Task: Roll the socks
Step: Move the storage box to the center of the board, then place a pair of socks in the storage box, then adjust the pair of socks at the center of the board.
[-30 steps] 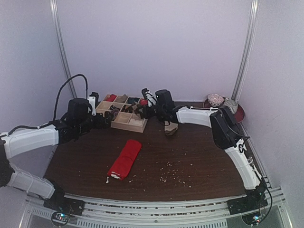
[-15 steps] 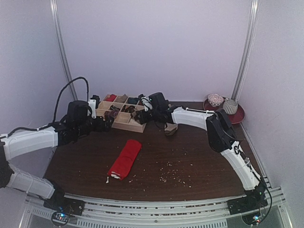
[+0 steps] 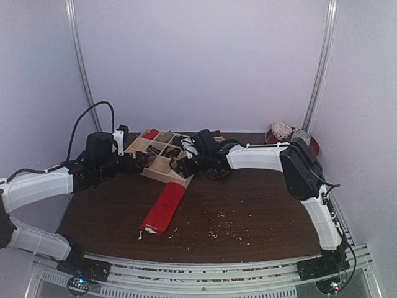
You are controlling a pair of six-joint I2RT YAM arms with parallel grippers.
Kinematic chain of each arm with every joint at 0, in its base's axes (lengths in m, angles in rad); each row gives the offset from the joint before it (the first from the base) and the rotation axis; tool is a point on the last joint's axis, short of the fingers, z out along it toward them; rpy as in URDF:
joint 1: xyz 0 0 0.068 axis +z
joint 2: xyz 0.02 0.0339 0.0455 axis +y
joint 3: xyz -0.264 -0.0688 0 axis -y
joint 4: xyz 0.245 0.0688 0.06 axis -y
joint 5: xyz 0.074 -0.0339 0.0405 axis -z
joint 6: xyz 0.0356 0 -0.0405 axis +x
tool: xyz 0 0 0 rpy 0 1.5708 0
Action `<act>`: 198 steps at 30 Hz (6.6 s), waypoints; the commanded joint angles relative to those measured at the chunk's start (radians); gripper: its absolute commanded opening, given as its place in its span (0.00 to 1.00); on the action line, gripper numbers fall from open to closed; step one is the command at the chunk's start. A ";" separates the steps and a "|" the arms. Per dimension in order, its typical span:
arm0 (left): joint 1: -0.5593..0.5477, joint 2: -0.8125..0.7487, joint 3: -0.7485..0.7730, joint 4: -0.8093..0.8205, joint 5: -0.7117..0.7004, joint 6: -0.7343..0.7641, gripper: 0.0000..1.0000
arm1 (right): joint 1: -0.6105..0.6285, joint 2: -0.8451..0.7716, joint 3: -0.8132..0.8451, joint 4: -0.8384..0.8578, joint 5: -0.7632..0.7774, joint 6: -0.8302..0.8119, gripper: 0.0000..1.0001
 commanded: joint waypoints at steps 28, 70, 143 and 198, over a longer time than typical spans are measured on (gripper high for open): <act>0.007 0.056 0.015 0.011 0.013 0.007 0.96 | -0.082 -0.140 -0.192 0.212 0.095 -0.104 0.00; 0.008 0.036 0.007 0.037 0.134 -0.008 0.96 | -0.028 0.269 0.296 -0.623 0.338 0.010 0.00; 0.006 0.127 0.052 -0.005 0.141 0.013 0.95 | -0.100 0.100 0.277 -0.335 0.205 -0.013 0.53; 0.007 0.136 0.062 -0.010 0.107 0.022 0.95 | -0.108 0.210 0.433 -0.519 0.160 0.004 0.64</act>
